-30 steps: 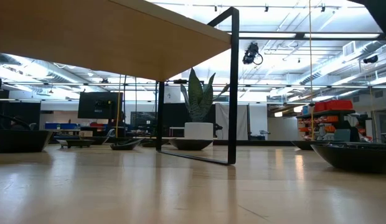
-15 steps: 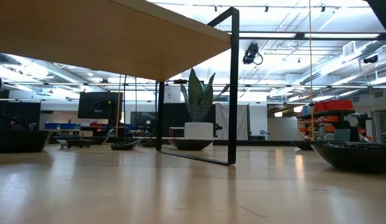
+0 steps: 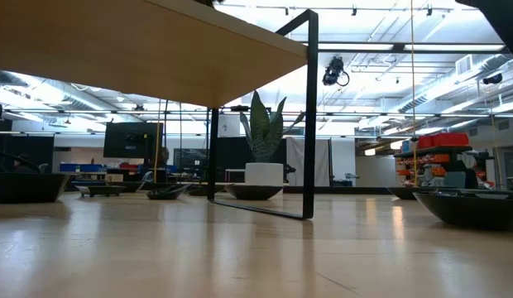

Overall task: Pick & Place Mini shaped plates
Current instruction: Put the black distorted square plate on the shelf

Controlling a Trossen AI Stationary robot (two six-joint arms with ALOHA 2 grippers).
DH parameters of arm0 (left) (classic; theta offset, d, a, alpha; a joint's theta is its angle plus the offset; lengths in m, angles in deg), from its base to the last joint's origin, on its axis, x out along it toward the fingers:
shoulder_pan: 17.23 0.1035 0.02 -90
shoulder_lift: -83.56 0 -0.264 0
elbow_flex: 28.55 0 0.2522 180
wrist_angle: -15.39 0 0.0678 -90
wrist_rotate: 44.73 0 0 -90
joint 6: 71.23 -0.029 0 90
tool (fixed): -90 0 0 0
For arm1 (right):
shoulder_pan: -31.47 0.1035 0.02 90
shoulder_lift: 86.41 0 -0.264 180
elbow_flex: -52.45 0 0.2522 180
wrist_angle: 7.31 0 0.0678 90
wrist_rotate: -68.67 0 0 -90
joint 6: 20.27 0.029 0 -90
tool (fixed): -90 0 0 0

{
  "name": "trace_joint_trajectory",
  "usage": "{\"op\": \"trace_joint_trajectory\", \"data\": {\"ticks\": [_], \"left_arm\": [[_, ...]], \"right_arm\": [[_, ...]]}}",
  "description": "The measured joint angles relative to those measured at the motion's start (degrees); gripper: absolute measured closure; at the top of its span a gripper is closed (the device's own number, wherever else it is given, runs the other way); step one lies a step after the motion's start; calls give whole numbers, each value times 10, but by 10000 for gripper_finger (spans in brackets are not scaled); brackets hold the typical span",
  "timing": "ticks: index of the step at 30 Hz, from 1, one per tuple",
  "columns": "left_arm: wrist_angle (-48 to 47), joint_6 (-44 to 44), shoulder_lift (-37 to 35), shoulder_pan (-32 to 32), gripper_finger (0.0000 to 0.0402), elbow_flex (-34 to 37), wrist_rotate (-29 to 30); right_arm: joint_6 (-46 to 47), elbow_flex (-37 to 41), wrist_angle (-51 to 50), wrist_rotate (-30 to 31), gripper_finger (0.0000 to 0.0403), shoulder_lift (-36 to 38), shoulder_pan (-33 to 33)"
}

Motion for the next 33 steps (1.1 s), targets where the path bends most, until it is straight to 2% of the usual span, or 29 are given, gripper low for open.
{"op": "trace_joint_trajectory", "data": {"ticks": [7,14,17,25,33], "left_arm": [[0,0,0,0,383,0,0],[0,0,0,0,383,0,0],[0,0,0,0,383,0,0],[0,0,0,0,383,0,0],[0,0,0,0,383,0,0]], "right_arm": [[0,12,-12,9,403,3,-24],[0,180,140,9,403,101,-47],[14,250,168,8,403,144,-64],[50,372,166,11,403,225,-122],[60,460,165,19,403,283,-163]]}}
